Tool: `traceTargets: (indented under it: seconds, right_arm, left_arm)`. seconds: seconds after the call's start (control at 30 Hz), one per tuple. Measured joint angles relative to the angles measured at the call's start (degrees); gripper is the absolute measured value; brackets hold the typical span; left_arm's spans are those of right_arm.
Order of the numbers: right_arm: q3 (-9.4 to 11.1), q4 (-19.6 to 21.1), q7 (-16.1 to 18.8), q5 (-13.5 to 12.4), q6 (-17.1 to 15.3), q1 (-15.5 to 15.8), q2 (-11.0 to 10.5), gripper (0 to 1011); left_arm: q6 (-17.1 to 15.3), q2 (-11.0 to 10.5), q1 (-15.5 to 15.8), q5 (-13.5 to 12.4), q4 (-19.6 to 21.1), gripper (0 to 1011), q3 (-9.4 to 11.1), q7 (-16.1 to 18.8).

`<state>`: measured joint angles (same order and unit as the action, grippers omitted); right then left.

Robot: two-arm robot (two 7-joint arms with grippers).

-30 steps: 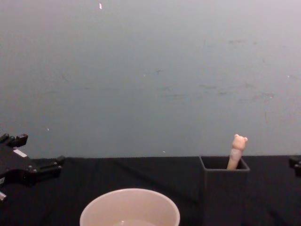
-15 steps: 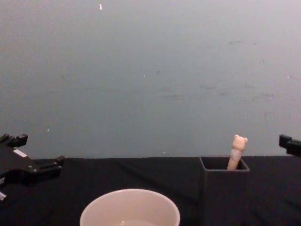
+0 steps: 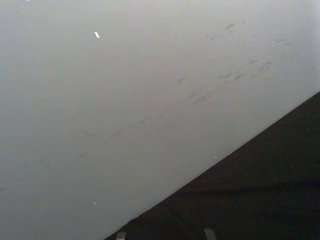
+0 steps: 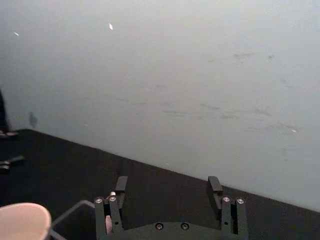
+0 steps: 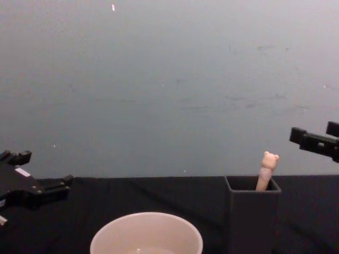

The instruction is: Pick up the stirring spoon with one hand, stir inside the cup, then place it back in its original position.

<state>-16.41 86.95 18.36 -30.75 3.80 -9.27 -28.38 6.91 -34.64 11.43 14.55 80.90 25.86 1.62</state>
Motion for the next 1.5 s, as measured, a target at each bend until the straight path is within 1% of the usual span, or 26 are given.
traceTargets:
  seconds: [0.2,0.3,0.47,0.9,1.27,1.5]
  right_arm:
    - [-0.1,0.5,2.9,-0.3,0.0,0.0,0.9,1000]
    - [-0.2,0.5,3.6,-0.3,-0.2,-0.1,1.1,1000]
    - [-0.7,0.5,4.9,0.5,-0.9,-0.2,1.8,1000]
    - [-1.4,-0.7,5.4,2.1,-2.8,-1.1,3.4,1000]
    - [-1.9,-2.5,5.6,2.3,-4.7,-2.2,4.5,1000]
    - [-2.1,-3.3,5.6,1.8,-5.9,-2.9,4.9,1000]
  left_arm:
    - [0.0,0.0,0.0,0.0,0.0,1001,0.0,0.0]
    - [0.0,0.0,0.0,0.0,0.0,1001,0.0,0.0]
    - [0.0,0.0,0.0,0.0,0.0,1001,0.0,0.0]
    - [0.0,0.0,0.0,0.0,0.0,1001,0.0,0.0]
    - [0.0,0.0,0.0,0.0,0.0,1002,0.0,0.0]
    - [0.0,0.0,0.0,0.0,0.0,1001,0.0,0.0]
